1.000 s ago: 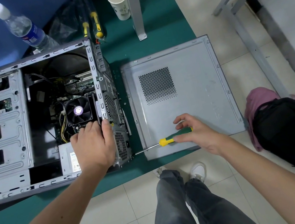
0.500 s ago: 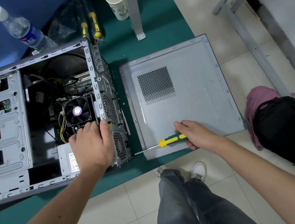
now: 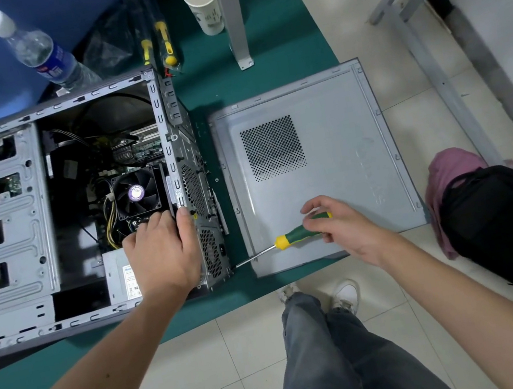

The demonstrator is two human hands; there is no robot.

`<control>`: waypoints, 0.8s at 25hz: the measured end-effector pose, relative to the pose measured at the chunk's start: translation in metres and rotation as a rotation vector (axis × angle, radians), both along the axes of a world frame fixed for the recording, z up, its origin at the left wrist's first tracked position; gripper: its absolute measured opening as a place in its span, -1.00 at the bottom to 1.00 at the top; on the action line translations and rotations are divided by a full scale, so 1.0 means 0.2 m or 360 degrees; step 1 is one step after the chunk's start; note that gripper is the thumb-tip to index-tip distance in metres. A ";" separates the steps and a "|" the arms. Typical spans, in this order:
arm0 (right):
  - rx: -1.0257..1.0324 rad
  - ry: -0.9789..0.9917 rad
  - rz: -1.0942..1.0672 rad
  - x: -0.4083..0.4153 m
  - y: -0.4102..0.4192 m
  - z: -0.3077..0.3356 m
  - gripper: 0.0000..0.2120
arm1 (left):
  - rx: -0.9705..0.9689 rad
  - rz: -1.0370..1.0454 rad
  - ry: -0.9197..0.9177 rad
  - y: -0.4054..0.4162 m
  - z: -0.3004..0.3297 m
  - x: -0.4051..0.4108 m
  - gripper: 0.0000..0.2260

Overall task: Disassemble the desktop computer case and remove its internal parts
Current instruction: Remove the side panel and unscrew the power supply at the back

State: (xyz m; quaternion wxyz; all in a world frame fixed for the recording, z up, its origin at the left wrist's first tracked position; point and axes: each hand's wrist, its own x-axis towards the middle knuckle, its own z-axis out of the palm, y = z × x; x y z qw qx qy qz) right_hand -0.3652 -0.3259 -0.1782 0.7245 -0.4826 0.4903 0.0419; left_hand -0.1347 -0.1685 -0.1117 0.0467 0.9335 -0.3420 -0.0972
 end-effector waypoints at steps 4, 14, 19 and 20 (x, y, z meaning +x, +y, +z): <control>0.0267 -0.0031 -0.0146 -0.01 0.01 0.02 -0.88 | -0.0001 -0.0008 0.0010 0.00 0.00 0.01 -0.49; 0.0197 0.0172 -0.0037 0.01 0.00 0.04 -0.86 | -0.0003 -0.0015 0.0021 0.00 0.01 0.00 -0.52; 0.0171 -0.0016 -0.0260 0.03 0.00 0.04 -0.78 | -0.0005 -0.0019 0.0043 0.01 0.01 -0.01 -0.50; 0.0191 -0.0044 -0.0287 0.03 0.01 0.04 -0.75 | -0.0005 -0.0020 0.0043 0.01 0.01 -0.01 -0.50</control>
